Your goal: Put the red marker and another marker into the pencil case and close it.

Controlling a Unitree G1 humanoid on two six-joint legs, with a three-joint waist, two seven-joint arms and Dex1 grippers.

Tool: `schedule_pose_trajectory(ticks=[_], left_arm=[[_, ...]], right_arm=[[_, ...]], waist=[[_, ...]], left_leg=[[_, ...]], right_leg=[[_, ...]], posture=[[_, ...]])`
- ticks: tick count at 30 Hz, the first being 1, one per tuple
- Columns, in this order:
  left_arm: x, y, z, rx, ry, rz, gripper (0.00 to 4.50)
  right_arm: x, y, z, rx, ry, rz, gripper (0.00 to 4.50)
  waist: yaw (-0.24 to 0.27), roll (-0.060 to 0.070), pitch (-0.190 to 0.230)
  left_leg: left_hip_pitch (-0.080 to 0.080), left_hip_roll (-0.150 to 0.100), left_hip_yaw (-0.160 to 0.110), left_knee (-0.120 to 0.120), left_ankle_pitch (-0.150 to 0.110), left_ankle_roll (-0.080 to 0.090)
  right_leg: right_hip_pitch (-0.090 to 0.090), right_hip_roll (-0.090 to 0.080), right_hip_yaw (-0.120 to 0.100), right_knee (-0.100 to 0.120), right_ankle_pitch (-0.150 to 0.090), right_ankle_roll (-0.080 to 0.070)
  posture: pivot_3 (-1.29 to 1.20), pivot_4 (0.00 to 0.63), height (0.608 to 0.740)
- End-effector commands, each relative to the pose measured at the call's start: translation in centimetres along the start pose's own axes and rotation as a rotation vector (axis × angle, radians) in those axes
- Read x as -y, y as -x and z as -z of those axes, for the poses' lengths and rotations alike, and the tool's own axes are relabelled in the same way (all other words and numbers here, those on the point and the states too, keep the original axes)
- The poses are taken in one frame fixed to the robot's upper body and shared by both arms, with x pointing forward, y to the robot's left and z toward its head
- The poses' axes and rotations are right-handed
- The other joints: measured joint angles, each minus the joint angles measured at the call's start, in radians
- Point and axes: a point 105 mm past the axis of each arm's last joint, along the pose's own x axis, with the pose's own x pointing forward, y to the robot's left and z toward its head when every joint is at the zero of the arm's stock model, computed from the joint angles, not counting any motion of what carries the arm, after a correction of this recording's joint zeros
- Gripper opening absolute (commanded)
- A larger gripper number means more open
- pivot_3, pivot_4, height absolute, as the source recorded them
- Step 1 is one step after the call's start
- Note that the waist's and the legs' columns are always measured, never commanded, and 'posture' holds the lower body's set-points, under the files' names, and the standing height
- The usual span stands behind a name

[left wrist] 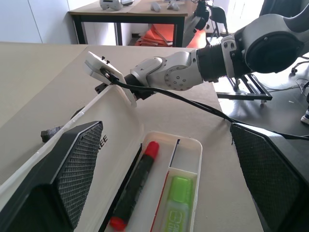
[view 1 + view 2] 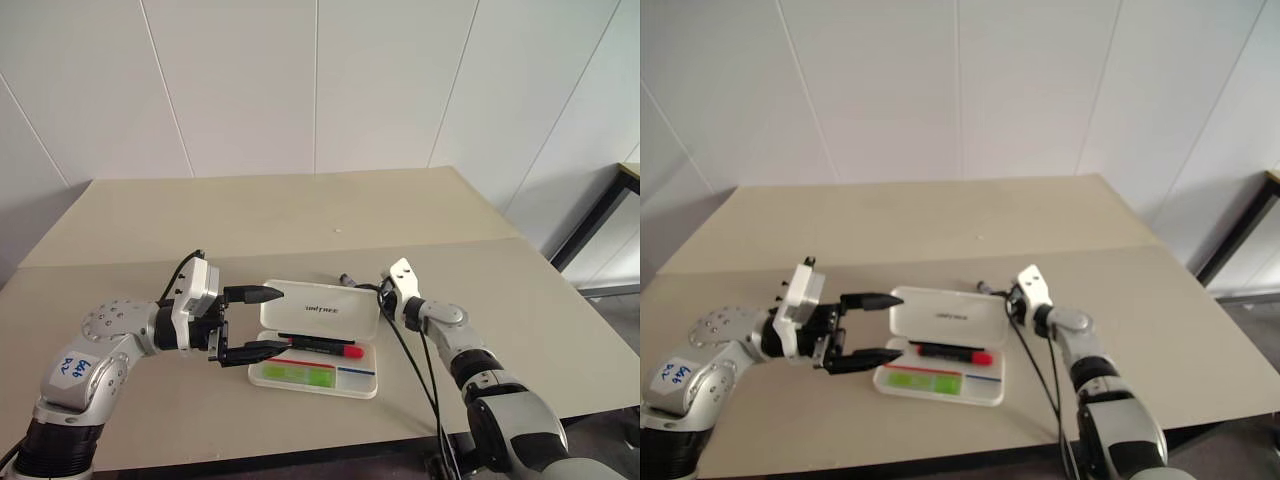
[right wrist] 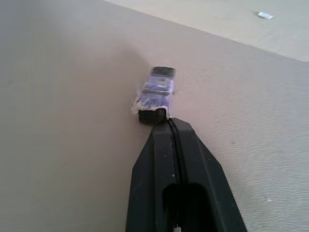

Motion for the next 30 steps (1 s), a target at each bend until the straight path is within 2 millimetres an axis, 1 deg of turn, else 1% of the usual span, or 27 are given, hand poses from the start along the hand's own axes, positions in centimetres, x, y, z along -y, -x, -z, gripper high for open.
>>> schedule_pose_trajectory(ticks=[1, 8, 14, 19, 25, 30], left_arm=[[0.0, -0.1, -0.7, 0.024, -0.029, 0.007, 4.5], [-0.2, -0.3, -0.8, 0.029, -0.032, 0.015, 4.5], [-0.4, -0.4, -0.7, 0.032, -0.036, 0.021, 4.5], [-0.4, -0.5, -0.7, 0.034, -0.039, 0.026, 4.5], [-0.5, -0.7, -0.7, 0.038, -0.043, 0.031, 4.5], [-0.6, -0.8, -0.7, 0.04, -0.045, 0.033, 4.5]], right_arm=[[1.9, 0.6, -1.8, 0.063, 0.029, 0.08, 0.37], [4.1, 1.6, -2.7, 0.091, 0.05, 0.199, 0.37], [5.5, 2.4, -3.6, 0.12, 0.061, 0.255, 0.37], [5.7, 2.8, -3.5, 0.12, 0.063, 0.251, 0.37], [5.3, 3.1, -3.2, 0.115, 0.067, 0.196, 0.37], [5.3, 4.0, -3.6, 0.134, 0.088, 0.163, 0.37]], waist=[[0.001, 0.0, 0.0], [0.006, 0.001, 0.001], [0.007, 0.001, 0.001], [0.01, 0.001, 0.001], [0.013, 0.001, 0.001], [0.024, 0.002, 0.002]], left_leg=[[0.0, 0.0, 0.0, -0.001, 0.0, 0.0], [-0.001, -0.001, -0.001, -0.006, -0.001, 0.0], [-0.001, -0.001, -0.001, -0.007, -0.003, -0.001], [-0.001, -0.001, -0.001, -0.007, -0.003, -0.001], [-0.001, -0.001, -0.001, -0.006, -0.003, -0.001], [-0.001, -0.001, -0.001, -0.007, -0.003, -0.001]], right_leg=[[0.0, 0.0, 0.0, 0.0, 0.0, 0.0], [-0.001, -0.001, 0.0, -0.001, -0.003, 0.002], [-0.002, 0.0, 0.0, -0.001, -0.005, 0.002], [-0.002, -0.001, 0.0, -0.001, -0.006, 0.002], [-0.002, 0.0, 0.0, -0.001, -0.006, 0.002], [-0.002, -0.001, 0.0, -0.001, -0.006, 0.002]], posture=[[0.0, 0.15, 0.74], [0.0, 0.15, 0.74], [0.0, 0.15, 0.74], [0.0, 0.15, 0.74], [0.0, 0.15, 0.74], [0.0, 0.15, 0.74]])
